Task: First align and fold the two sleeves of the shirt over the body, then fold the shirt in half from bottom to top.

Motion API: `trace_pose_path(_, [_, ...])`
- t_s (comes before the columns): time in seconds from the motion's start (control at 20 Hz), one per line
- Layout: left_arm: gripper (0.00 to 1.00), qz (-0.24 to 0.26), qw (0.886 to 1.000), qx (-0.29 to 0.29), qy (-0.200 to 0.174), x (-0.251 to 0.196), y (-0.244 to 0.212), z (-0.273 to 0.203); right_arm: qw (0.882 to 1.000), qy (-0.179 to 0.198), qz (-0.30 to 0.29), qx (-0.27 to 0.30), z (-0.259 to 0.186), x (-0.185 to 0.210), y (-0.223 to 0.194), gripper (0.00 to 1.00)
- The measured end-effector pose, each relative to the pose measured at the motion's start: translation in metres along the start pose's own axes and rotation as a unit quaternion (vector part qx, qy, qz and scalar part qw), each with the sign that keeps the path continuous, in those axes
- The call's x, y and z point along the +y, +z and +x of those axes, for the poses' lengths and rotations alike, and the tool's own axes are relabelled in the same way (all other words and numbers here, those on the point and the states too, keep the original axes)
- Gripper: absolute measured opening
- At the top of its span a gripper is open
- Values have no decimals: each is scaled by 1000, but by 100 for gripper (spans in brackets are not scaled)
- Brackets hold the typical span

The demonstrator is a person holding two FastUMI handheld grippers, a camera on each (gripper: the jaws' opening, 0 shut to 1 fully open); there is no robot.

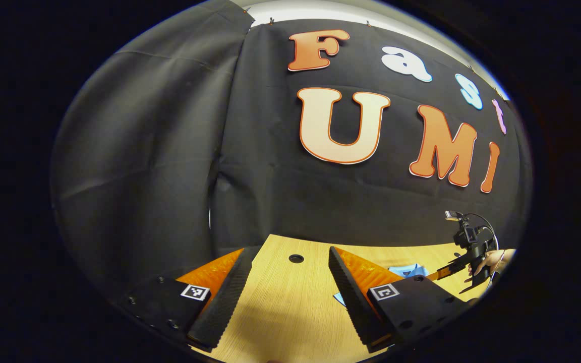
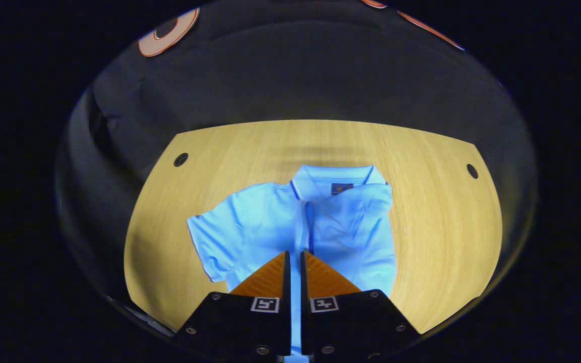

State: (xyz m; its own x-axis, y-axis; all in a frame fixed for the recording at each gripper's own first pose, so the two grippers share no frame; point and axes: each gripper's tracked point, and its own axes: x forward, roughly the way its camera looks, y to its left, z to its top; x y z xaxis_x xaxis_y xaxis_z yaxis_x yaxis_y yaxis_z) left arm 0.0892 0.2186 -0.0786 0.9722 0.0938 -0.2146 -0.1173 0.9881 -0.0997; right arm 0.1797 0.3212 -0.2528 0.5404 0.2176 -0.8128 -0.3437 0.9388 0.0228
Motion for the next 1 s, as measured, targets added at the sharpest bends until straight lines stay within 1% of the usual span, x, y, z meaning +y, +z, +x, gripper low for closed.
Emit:
trace_pose_path(0.05, [99,0,1000,1,0,-1,2,1,1000,13,8,-1,-1,6,0,8])
trace_pose_path(0.1, [99,1,1000,2,-1,-6,0,1,1000,26,17,-2,-4,13,1,12])
trace_pose_path(0.2, [99,3,1000,8,-1,-16,-3,4,999,38,25,-19,-11,15,6,55])
trace_pose_path(0.25, [99,5,1000,13,-2,-22,-3,5,999,37,29,-27,-15,11,8,82])
trace_pose_path(0.3, [99,7,1000,20,-2,-29,-7,8,998,37,33,-36,-23,7,11,88])
trace_pose_path(0.35, [99,7,999,32,-3,-37,-13,12,998,35,38,-46,-30,0,14,99])
trace_pose_path(0.5, [100,4,996,92,-1,-62,-45,23,995,23,48,-84,-55,-26,24,99])
trace_pose_path(0.65, [100,-1,989,144,-25,-100,-73,39,991,24,58,-118,-85,-46,31,98])
trace_pose_path(0.7, [100,0,987,159,-30,-110,-86,47,990,28,58,-124,-95,-54,29,98])
trace_pose_path(0.8, [100,-7,979,198,-36,-130,-111,66,990,24,63,-125,-105,-77,19,98])
trace_pose_path(0.85, [100,-14,974,222,-36,-136,-125,75,990,22,69,-123,-109,-90,12,99])
trace_pose_path(0.9, [100,-18,969,245,-27,-138,-139,82,989,24,80,-119,-112,-101,5,99])
trace_pose_path(1.0, [100,-8,959,282,-6,-142,-159,96,988,34,110,-106,-119,-122,-13,99])
